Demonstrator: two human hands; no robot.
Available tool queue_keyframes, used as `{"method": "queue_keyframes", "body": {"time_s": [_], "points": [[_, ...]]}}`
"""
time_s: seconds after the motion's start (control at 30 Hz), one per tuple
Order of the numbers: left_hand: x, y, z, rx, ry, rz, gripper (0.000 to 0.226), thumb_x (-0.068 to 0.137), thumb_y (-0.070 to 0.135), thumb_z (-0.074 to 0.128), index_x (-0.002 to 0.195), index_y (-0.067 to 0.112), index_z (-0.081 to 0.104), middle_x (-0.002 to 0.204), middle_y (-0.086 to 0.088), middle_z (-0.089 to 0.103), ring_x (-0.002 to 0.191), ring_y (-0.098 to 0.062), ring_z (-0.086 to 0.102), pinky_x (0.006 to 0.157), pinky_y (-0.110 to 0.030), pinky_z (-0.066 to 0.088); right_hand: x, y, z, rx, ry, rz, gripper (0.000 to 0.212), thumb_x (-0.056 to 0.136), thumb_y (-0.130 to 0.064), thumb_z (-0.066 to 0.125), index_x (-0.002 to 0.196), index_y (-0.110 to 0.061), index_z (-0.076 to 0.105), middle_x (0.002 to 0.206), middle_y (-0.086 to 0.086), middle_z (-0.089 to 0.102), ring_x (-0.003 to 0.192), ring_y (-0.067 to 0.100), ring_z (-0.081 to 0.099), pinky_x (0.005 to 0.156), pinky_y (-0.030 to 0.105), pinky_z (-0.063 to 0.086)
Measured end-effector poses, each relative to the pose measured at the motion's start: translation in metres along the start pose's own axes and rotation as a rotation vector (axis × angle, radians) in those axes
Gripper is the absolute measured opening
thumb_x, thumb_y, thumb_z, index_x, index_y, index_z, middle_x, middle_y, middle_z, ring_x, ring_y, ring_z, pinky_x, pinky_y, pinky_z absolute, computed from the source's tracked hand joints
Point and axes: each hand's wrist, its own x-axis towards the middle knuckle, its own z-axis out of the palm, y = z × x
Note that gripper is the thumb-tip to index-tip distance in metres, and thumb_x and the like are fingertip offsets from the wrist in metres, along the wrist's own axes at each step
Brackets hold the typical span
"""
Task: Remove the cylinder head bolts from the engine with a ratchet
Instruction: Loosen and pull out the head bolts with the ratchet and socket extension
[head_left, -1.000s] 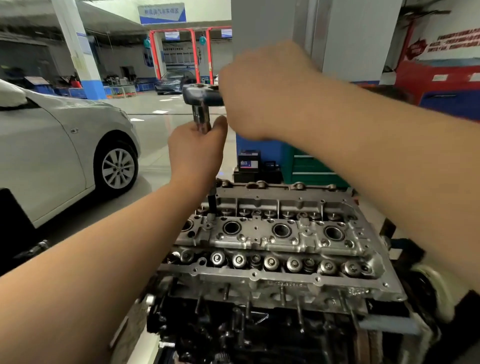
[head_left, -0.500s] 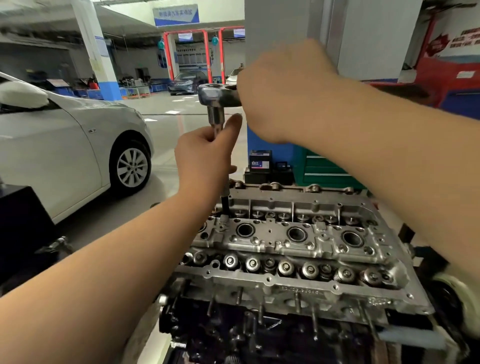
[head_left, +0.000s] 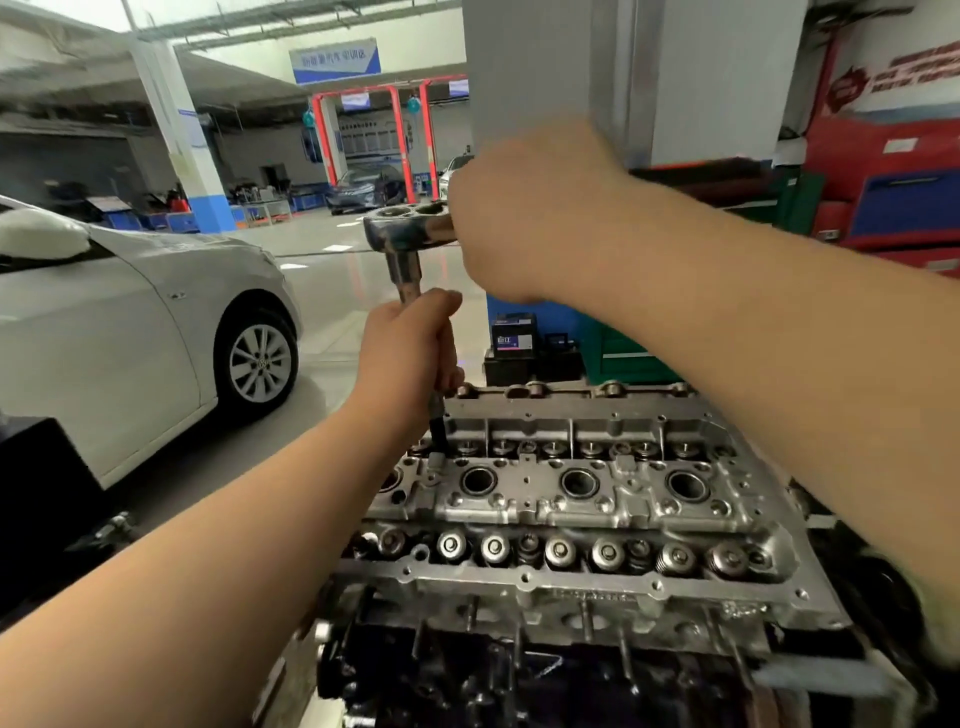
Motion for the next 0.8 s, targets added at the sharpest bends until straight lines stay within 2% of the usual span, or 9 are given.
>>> {"method": "queue_keyframes", "body": {"time_s": [0.1,0.17,0.23,0.33,0.43,0.57,0.63,0.7,0.8], "points": [[-0.003,0.005,0.003,0.03,-0.05,-0.036,0.058,0.1,0.015,0.058,0.045,0.022,0.039,0.04,-0.003,0.029,0.036,-0.021,0.025,0.046,-0.029,0.036,0.018,0.003,0.018,0.327,-0.045,-0.045,0.02,0.097,-0.014,0.051,0.079,-0.024,0.048,0.082,-0.003,0.047,0.092,0.028,0.051,0.091,0.046,0.035],[-0.007,0.007,0.005,0.1,-0.02,-0.023,0.047,0.099,0.021,0.062,0.056,0.015,0.044,0.044,-0.002,0.034,0.037,-0.02,0.033,0.049,-0.031,0.045,0.025,-0.002,0.024,0.524,-0.044,-0.084,0.021,0.099,-0.011,0.048,0.108,-0.024,0.061,0.105,-0.001,0.055,0.111,0.026,0.05,0.095,0.041,0.037],[-0.009,0.007,0.003,0.099,0.057,-0.041,0.037,0.097,0.027,0.065,0.068,0.012,0.047,0.049,-0.002,0.039,0.041,-0.019,0.038,0.055,-0.036,0.049,0.028,-0.011,0.025,0.548,-0.004,-0.12,0.02,0.096,-0.007,0.048,0.107,-0.021,0.057,0.105,0.0,0.053,0.107,0.026,0.052,0.088,0.04,0.041],[-0.005,0.005,0.002,0.003,0.17,-0.056,0.039,0.095,0.026,0.069,0.069,0.02,0.041,0.053,0.0,0.036,0.045,-0.017,0.032,0.05,-0.029,0.038,0.02,-0.012,0.011,0.227,0.052,-0.061,0.013,0.093,-0.014,0.052,0.088,-0.025,0.048,0.084,0.0,0.052,0.09,0.028,0.052,0.092,0.044,0.039],[0.009,0.007,0.011,-0.034,0.274,-0.032,0.038,0.089,0.022,0.076,0.069,0.021,0.043,0.061,-0.001,0.037,0.053,-0.018,0.035,0.05,-0.028,0.039,-0.012,0.0,-0.01,0.017,-0.015,0.069,0.01,0.095,-0.013,0.054,0.088,-0.02,0.05,0.07,0.004,0.04,0.074,0.028,0.047,0.077,0.041,0.038],[0.011,0.007,0.021,0.026,0.303,0.079,0.026,0.072,0.02,0.064,0.066,0.019,0.039,0.064,-0.007,0.034,0.061,-0.024,0.031,0.058,-0.034,0.03,-0.047,-0.004,-0.028,0.077,-0.005,0.04,0.01,0.097,-0.009,0.046,0.091,-0.017,0.042,0.066,0.003,0.026,0.056,0.02,0.021,0.07,0.041,0.032],[0.01,0.004,0.02,0.048,0.322,0.067,0.026,0.068,0.025,0.061,0.066,0.022,0.035,0.063,-0.005,0.032,0.067,-0.026,0.029,0.062,-0.038,0.028,-0.038,-0.009,-0.026,0.061,0.005,0.052,0.012,0.096,-0.012,0.048,0.088,-0.018,0.042,0.066,0.003,0.03,0.058,0.023,0.03,0.069,0.041,0.03],[0.01,0.004,0.016,0.077,0.33,0.048,0.035,0.072,0.031,0.066,0.066,0.024,0.032,0.059,0.003,0.029,0.065,-0.023,0.029,0.063,-0.038,0.03,-0.015,-0.007,-0.013,0.082,0.02,-0.002,0.007,0.095,-0.017,0.054,0.093,-0.02,0.047,0.076,0.003,0.047,0.078,0.029,0.045,0.08,0.043,0.034],[0.007,0.006,0.015,0.076,0.317,0.039,0.05,0.083,0.036,0.076,0.065,0.027,0.031,0.051,0.013,0.025,0.053,-0.018,0.026,0.057,-0.035,0.032,0.015,0.001,0.012,0.33,-0.114,-0.07,0.02,0.1,-0.018,0.055,0.119,-0.024,0.056,0.12,0.003,0.056,0.125,0.031,0.046,0.106,0.054,0.031]]}}
